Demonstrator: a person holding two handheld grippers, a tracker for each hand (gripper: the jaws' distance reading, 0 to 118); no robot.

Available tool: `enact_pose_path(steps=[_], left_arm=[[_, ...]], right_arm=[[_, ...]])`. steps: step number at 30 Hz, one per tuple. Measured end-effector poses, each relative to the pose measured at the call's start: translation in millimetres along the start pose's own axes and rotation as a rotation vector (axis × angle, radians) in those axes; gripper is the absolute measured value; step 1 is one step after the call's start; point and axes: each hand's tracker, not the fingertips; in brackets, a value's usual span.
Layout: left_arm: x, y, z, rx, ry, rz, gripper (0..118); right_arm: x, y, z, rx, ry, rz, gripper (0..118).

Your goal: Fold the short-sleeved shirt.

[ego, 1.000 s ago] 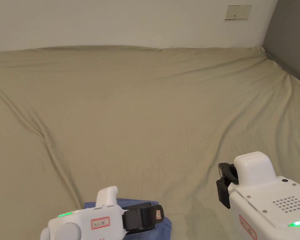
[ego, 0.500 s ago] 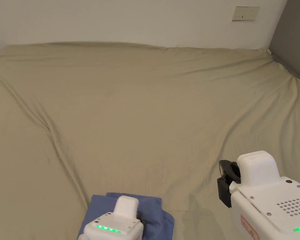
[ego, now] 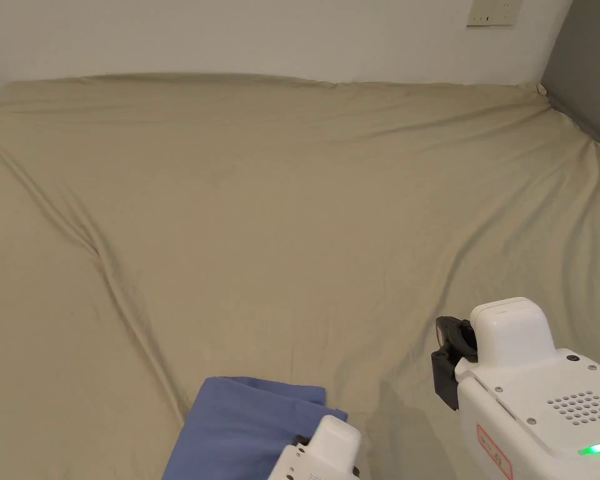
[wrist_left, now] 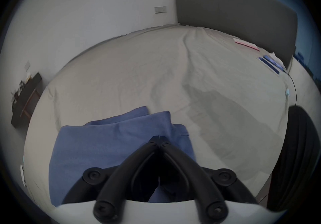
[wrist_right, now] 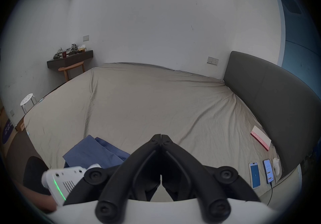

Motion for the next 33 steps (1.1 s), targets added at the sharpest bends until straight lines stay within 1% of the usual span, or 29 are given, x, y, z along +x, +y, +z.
enact_pose_path(steps=[4,5,6,7,8,9,10,12,15,17,19,20,21,22,24,26,28,29,31,32,33], left_arm=[[16.4,-12.1,11.1,0.022,-0.129,-0.048,0],[18.7,-14.0,13.4,0.0,-0.204,-0.056,0],[18.0,-14.8,17.4,-0.029,-0.306,-0.042,0],[16.9,-17.8,22.8,-0.035,-0.358,-0.017,0],[14.4,-22.1,32.0,-0.006,-0.362,-0.009,0],[7.9,-23.9,41.1,0.021,-0.345,-0.007,0],[-2.3,-23.7,50.2,0.053,-0.351,0.025,0],[-34.0,-23.4,67.3,0.092,-0.336,0.14,0],[-90.5,-26.5,89.3,0.161,-0.212,0.319,0],[-128.5,-32.1,102.4,0.189,-0.119,0.412,0],[-158.1,-40.4,111.2,0.204,-0.016,0.449,0],[-171.6,-44.4,114.7,0.202,0.012,0.459,0],[-184.6,-49.5,117.7,0.205,0.041,0.476,0],[-194.8,-54.9,118.9,0.194,0.067,0.484,0],[-210.0,-62.9,120.5,0.179,0.106,0.494,0],[-220.9,-69.4,118.7,0.167,0.108,0.515,0],[-229.1,-73.1,116.3,0.147,0.102,0.532,0],[-232.8,-74.5,114.9,0.137,0.091,0.539,0],[-238.9,-75.1,110.6,0.11,0.046,0.562,0],[-243.0,-75.2,107.6,0.099,0.014,0.58,0],[-247.5,-75.2,104.4,0.087,-0.032,0.597,2]], right_arm=[[-3.7,7.1,2.8,0.013,0.007,0.007,0],[-4.7,8.9,3.0,0.017,0.009,0.011,0],[-5.6,10.8,2.9,0.019,0.009,0.015,0],[-6.3,12.4,2.6,0.022,0.009,0.018,0],[-7.0,13.9,2.3,0.025,0.01,0.02,0],[-7.9,15.2,1.6,0.027,0.012,0.021,0],[-9.3,16.1,0.7,0.029,0.014,0.023,0],[-13.9,16.5,-3.4,0.03,0.026,0.031,0],[-25.3,12.1,-14.8,0.01,0.056,0.052,0],[-36.1,4.5,-26.3,-0.019,0.1,0.064,0],[-49.2,-7.6,-42.4,-0.071,0.156,0.072,0],[-59.1,-18.3,-55.5,-0.121,0.195,0.074,0],[-65.2,-25.0,-62.8,-0.152,0.209,0.078,0],[-75.5,-36.6,-74.0,-0.2,0.222,0.098,0],[-94.8,-63.3,-95.4,-0.29,0.253,0.169,0],[-113.4,-90.3,-114.4,-0.401,0.292,0.235,0],[-128.0,-112.4,-128.1,-0.517,0.308,0.256,0],[-130.6,-122.5,-132.6,-0.532,0.296,0.254,0],[-130.5,-128.1,-131.7,-0.458,0.256,0.24,0],[-129.4,-124.7,-131.2,-0.465,0.266,0.235,0],[-129.0,-122.3,-132.1,-0.479,0.269,0.226,0]])
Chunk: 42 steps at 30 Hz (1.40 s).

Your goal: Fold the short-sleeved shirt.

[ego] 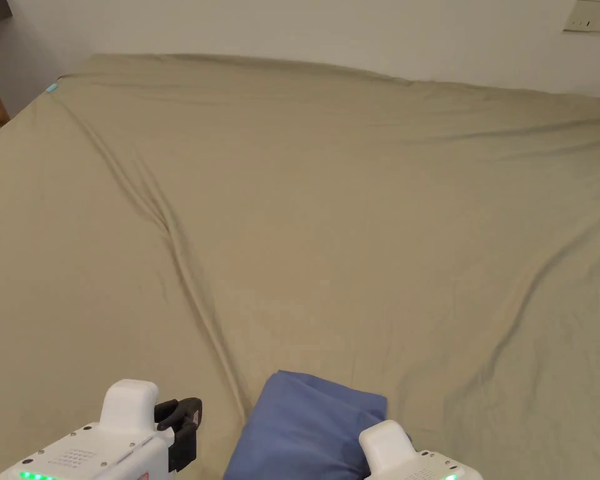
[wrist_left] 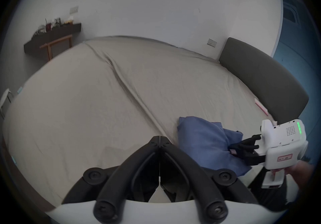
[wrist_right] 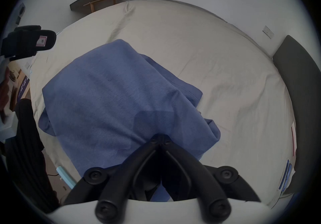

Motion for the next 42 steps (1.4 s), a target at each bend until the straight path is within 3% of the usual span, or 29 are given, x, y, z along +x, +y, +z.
enact_pose_path(steps=[1,4,5,6,9,15,18,20,21,22,23,24,31,38,42], left_arm=[[-0.6,4.5,-3.7,-0.036,-0.052,0.037,12],[-9.7,14.3,-24.6,-0.143,-0.177,0.127,99],[-10.8,19.1,-32.4,-0.191,-0.226,0.157,116],[-12.2,21.1,-39.0,-0.222,-0.278,0.184,118],[-13.2,26.1,-69.2,-0.315,-0.423,0.315,118],[-10.3,9.9,-129.5,-0.471,-0.574,0.517,114],[-2.3,-5.6,-143.0,-0.512,-0.681,0.658,100],[-1.7,-10.7,-145.6,-0.5,-0.65,0.672,93],[-1.2,-10.3,-142.1,-0.5,-0.639,0.666,73],[1.9,-15.0,-142.1,-0.522,-0.533,0.61,35],[1.4,-22.0,-140.0,-0.499,-0.536,0.593,29],[0.8,-22.2,-137.6,-0.473,-0.606,0.644,28],[-3.4,-12.2,-130.3,-0.414,-0.463,0.49,28],[6.3,-1.2,-102.9,-0.388,-0.381,0.41,27],[2.0,9.0,-81.7,-0.349,-0.328,0.331,26]], right_arm=[[0.9,2.3,-0.7,-0.008,0.007,-0.007,0],[-0.1,2.8,-0.9,-0.018,0.019,0.044,0],[-0.7,2.9,-0.8,-0.019,0.019,0.059,0],[0.8,2.0,-1.5,-0.019,0.02,0.064,0],[4.1,1.5,-2.1,-0.019,0.036,0.062,0],[16.8,-4.5,-1.4,0.005,0.087,-0.032,0],[15.5,-2.7,-1.0,0.004,0.089,-0.035,0],[15.6,-2.2,-1.3,0.002,0.09,-0.028,0],[16.2,-2.0,-1.4,0.002,0.092,-0.027,0],[17.6,-1.4,-2.5,0.001,0.095,-0.028,0],[18.9,-0.9,-3.7,-0.003,0.102,-0.034,0],[19.3,-0.9,-4.0,-0.004,0.103,-0.035,0],[23.9,5.5,17.8,0.049,0.119,-0.07,0],[36.5,39.9,74.5,0.258,-0.054,-0.036,0],[40.4,61.5,106.3,0.359,-0.127,-0.058,0]])
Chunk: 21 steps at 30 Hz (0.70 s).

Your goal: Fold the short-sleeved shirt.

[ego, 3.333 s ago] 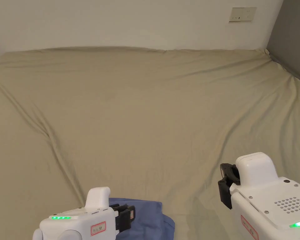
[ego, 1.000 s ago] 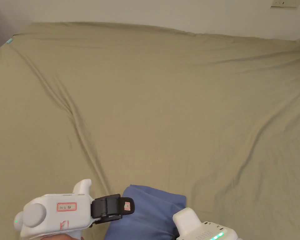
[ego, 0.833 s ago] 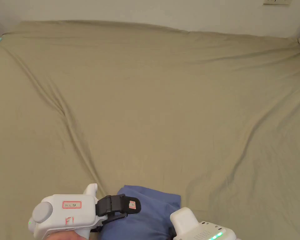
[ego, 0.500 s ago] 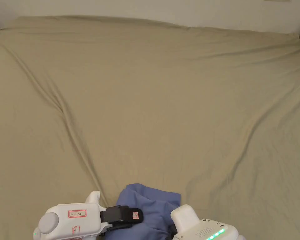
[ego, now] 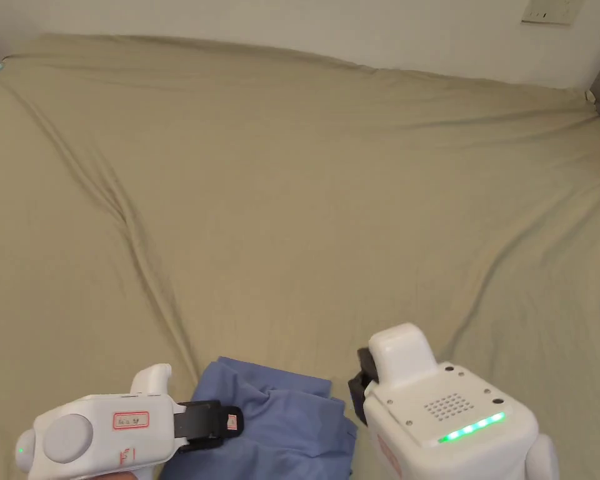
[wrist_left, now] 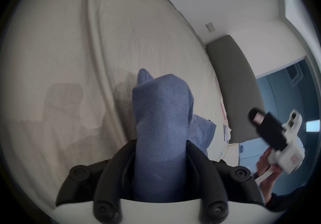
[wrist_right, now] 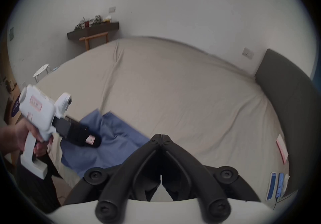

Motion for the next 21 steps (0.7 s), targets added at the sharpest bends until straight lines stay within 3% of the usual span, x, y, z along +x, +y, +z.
enact_pose_path(steps=[6,10,18,21], left_arm=[[-27.2,9.2,57.1,0.079,0.163,-0.085,26],[-67.7,18.6,96.6,0.107,0.261,-0.054,26],[-140.4,47.8,169.1,0.127,0.465,-0.102,26],[-162.4,61.1,194.8,0.11,0.603,-0.163,26]], right_arm=[[-14.5,28.8,26.0,0.09,-0.028,-0.021,0],[-29.8,40.1,31.3,0.121,-0.034,0.002,0],[-62.4,60.4,25.4,0.143,-0.046,0.051,0],[-74.5,65.4,20.1,0.138,-0.051,0.058,0]])
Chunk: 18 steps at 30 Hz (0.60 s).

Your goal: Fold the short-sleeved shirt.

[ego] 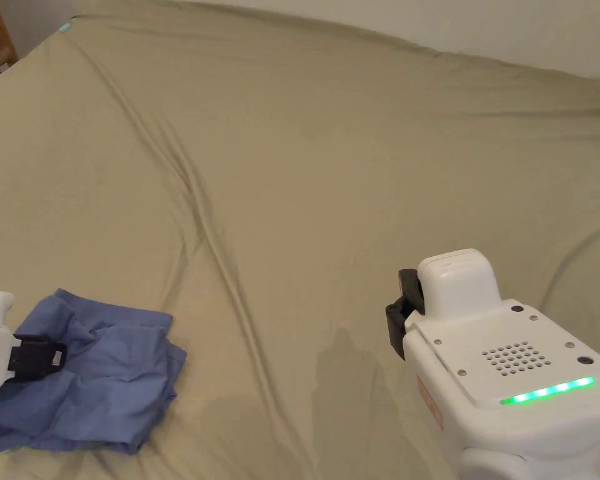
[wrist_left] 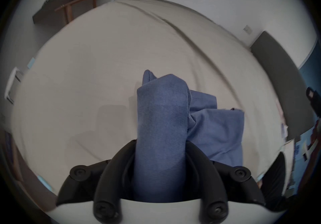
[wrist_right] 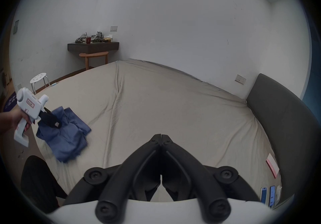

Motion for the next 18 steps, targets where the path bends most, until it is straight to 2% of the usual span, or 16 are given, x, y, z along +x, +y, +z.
enact_pose_path(steps=[4,7,9,13,18], left_arm=[[-32.3,15.3,5.8,0.011,0.023,-0.009,26],[-69.9,29.1,8.2,0.025,0.162,-0.049,26],[-97.8,35.2,9.0,0.027,0.143,-0.016,26],[-146.8,46.6,5.6,0.005,0.254,0.024,26],[-166.2,49.3,5.8,0.0,0.293,0.053,26]], right_arm=[[-12.0,2.4,-10.6,-0.017,-0.001,-0.002,0],[-21.1,4.4,-18.1,-0.04,-0.004,0.004,0],[-25.7,5.1,-22.0,-0.051,-0.004,0.008,0],[-23.3,1.4,-34.4,-0.072,-0.015,0.024,0],[-21.8,0.1,-45.0,-0.085,-0.026,0.021,0]])
